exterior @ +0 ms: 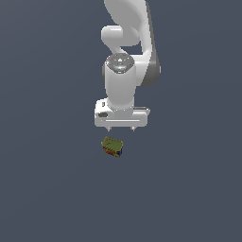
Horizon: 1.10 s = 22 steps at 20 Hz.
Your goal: Pick up the object and move it to a goal position.
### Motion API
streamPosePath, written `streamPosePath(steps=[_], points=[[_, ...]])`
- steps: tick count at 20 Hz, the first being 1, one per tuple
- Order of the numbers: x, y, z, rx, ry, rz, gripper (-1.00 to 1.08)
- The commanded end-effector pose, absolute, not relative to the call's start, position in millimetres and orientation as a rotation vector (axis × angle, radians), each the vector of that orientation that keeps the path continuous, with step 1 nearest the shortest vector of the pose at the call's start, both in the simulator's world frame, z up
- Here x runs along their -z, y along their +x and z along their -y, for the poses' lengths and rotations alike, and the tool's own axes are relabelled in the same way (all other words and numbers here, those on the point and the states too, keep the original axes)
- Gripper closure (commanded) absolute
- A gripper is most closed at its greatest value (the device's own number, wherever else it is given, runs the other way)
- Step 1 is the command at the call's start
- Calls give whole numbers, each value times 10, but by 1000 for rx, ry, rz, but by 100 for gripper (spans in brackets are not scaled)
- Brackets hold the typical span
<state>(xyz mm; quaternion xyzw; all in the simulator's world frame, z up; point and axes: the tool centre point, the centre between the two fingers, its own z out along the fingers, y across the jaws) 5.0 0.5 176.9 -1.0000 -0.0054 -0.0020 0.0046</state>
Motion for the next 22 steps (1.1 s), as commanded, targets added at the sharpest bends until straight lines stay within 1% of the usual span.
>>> streamPosePath(steps=[1, 11, 22], points=[[-1769, 50, -5, 6, -3132, 17, -92], [-1890, 111, -126, 52, -3142, 139, -92], [-1875, 112, -115, 50, -3142, 160, -92]])
